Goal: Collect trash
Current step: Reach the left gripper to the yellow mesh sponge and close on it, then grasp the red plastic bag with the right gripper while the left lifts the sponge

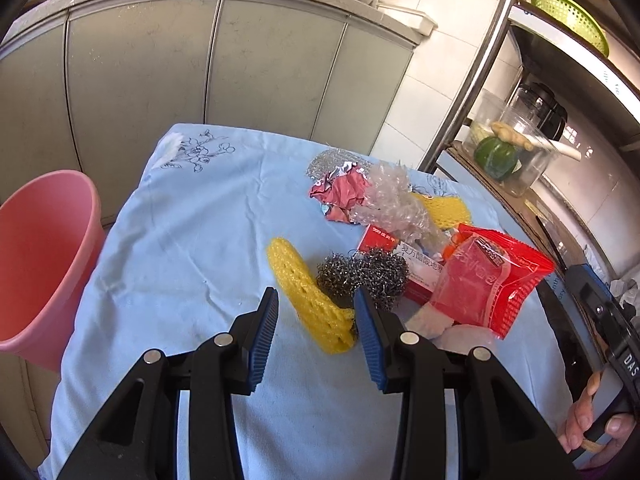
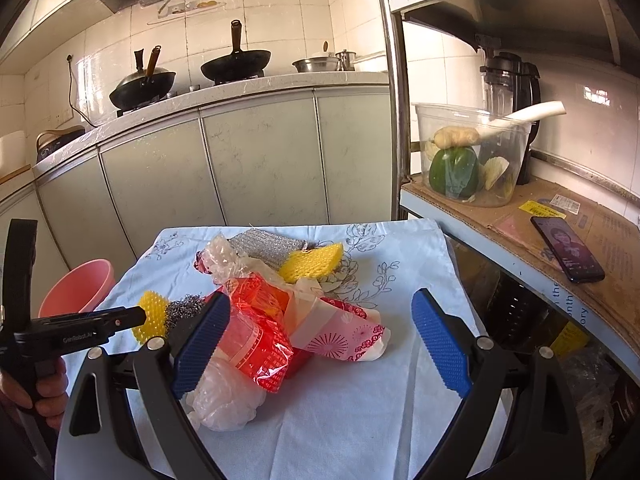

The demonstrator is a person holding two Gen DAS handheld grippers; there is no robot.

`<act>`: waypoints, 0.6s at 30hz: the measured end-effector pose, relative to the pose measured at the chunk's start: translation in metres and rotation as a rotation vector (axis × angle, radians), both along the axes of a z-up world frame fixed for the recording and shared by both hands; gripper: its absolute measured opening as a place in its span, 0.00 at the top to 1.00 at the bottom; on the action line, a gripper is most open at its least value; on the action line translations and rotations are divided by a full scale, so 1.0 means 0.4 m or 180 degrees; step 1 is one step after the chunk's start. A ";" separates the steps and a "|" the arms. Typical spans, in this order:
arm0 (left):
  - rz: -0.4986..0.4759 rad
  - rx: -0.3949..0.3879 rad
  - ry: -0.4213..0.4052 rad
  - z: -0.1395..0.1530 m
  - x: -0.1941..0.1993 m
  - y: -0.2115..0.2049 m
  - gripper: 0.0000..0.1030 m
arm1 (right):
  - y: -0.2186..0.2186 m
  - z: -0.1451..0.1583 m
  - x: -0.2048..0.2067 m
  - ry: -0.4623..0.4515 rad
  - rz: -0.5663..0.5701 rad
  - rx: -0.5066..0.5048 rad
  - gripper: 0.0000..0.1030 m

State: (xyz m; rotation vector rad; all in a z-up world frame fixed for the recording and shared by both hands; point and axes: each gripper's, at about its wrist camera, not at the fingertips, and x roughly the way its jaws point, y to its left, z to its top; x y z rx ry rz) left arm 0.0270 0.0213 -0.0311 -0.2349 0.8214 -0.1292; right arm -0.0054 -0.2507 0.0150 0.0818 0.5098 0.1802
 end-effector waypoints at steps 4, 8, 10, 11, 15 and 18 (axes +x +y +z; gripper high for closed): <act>-0.0048 0.0001 0.0162 -0.022 0.011 -0.005 0.82 | -0.005 -0.005 0.003 0.0016 0.0020 0.0024 0.10; 0.0007 0.0004 0.0156 -0.021 0.002 0.003 0.91 | -0.007 -0.006 0.003 0.0024 0.0061 0.0062 0.10; 0.0041 0.0027 0.0074 -0.003 -0.009 0.010 0.91 | -0.003 -0.007 0.001 0.0023 0.0122 0.0076 0.10; 0.0055 0.0058 0.0023 0.007 -0.015 0.013 0.91 | -0.001 -0.006 0.000 0.0019 0.0151 0.0076 0.10; 0.0116 0.0198 -0.0170 0.047 -0.045 0.029 0.92 | 0.033 -0.005 -0.008 -0.0007 0.0374 0.0026 0.20; 0.0144 0.0192 -0.0222 0.063 -0.061 0.043 0.92 | 0.067 -0.013 -0.002 0.0049 0.0518 -0.0072 0.32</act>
